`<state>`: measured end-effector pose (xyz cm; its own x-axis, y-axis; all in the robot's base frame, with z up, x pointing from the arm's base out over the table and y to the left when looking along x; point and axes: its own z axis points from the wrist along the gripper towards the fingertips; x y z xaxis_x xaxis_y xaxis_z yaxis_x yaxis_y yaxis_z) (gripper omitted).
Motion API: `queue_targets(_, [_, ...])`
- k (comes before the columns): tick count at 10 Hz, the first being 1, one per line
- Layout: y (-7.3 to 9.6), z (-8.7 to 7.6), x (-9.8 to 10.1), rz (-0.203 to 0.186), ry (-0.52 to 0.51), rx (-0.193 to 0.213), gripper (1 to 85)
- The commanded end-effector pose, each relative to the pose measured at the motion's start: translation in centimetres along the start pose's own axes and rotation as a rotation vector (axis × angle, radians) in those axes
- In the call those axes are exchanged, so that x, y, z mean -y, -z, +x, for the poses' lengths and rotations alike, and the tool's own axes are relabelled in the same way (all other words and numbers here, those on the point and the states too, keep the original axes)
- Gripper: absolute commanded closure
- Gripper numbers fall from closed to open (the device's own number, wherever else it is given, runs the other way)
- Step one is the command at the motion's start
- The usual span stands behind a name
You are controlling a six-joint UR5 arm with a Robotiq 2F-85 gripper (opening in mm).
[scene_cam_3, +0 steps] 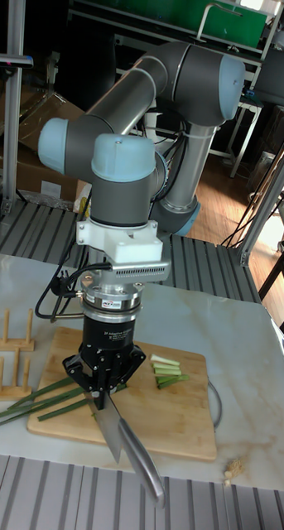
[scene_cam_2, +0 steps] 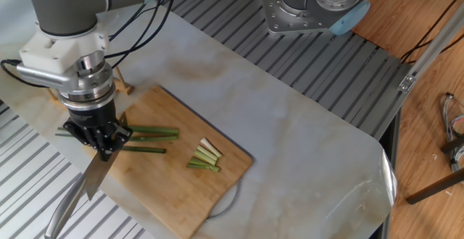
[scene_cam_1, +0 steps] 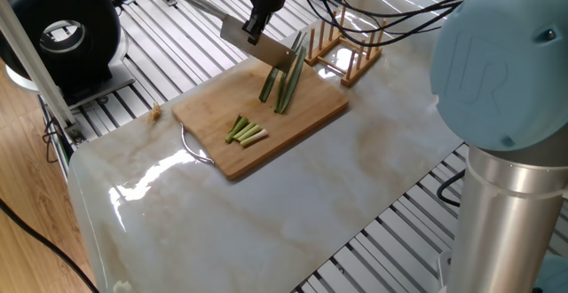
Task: Chop the green garlic
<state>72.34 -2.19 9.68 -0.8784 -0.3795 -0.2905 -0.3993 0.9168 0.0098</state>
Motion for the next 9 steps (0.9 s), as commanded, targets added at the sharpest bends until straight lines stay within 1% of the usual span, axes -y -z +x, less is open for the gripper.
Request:
queue_targets(1, [0.5,-1.5,-0.6,0.001,-0.017,-0.002,84.3])
queue_targets(3, [0.3,-2.9,-1.4,0.012,-0.026,-0.006,84.3])
queue_targets(5, [0.0,-3.8,-2.3,0.009,-0.025,-0.022,84.3])
queue_targets(6, [-0.4,-4.0,-2.3,0.014,-0.022,-0.029,84.3])
queue_targets(7, [-0.9,-4.2,-2.4,0.01,-0.025,-0.032,84.3])
queue_targets(8, [-1.1,-4.4,-2.6,0.009,-0.03,-0.039,84.3])
queue_targets(9, [-1.2,-4.7,-2.6,0.018,-0.029,-0.044,84.3])
